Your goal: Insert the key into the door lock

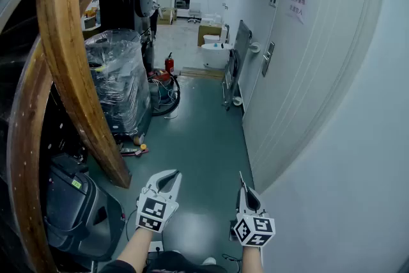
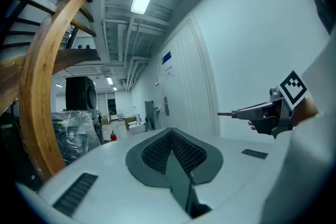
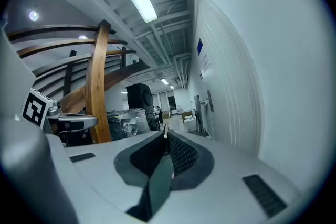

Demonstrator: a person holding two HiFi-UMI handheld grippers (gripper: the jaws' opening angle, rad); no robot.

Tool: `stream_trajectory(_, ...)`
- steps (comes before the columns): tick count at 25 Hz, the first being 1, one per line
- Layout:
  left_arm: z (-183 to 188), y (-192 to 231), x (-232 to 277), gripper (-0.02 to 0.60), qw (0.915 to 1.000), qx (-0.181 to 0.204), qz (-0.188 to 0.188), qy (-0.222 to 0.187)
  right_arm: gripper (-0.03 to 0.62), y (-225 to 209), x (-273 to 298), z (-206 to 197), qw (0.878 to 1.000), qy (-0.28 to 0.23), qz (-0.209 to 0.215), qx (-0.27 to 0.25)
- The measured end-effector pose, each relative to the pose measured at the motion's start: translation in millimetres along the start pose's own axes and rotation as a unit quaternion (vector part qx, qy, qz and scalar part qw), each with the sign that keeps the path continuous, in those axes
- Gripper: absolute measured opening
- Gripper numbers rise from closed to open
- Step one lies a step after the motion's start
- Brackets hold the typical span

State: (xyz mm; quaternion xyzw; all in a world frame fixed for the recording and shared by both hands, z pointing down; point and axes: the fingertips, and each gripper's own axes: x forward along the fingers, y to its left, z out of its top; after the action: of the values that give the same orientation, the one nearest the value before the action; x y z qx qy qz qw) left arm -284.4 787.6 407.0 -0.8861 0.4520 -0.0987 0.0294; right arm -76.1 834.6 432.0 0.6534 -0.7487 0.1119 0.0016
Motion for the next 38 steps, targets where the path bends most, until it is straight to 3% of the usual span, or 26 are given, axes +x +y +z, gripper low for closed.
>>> stream_trajectory(15, -8, 4, 1, 0.012, 1.0, -0.003, -0.005, 0.008, 0.08, 7, 8, -5, 1.0, 0.004, 0.003, 0.0)
stream_trajectory(28, -35, 39, -6, 0.014, 0.9997, -0.005, -0.012, 0.019, 0.08, 41, 38, -25, 1.0, 0.019, 0.002, 0.003)
stream_trajectory(38, -38, 64, 26, 0.014, 0.9998, -0.005, -0.008, 0.019, 0.08, 36, 83, -21, 1.0, 0.015, 0.007, 0.002)
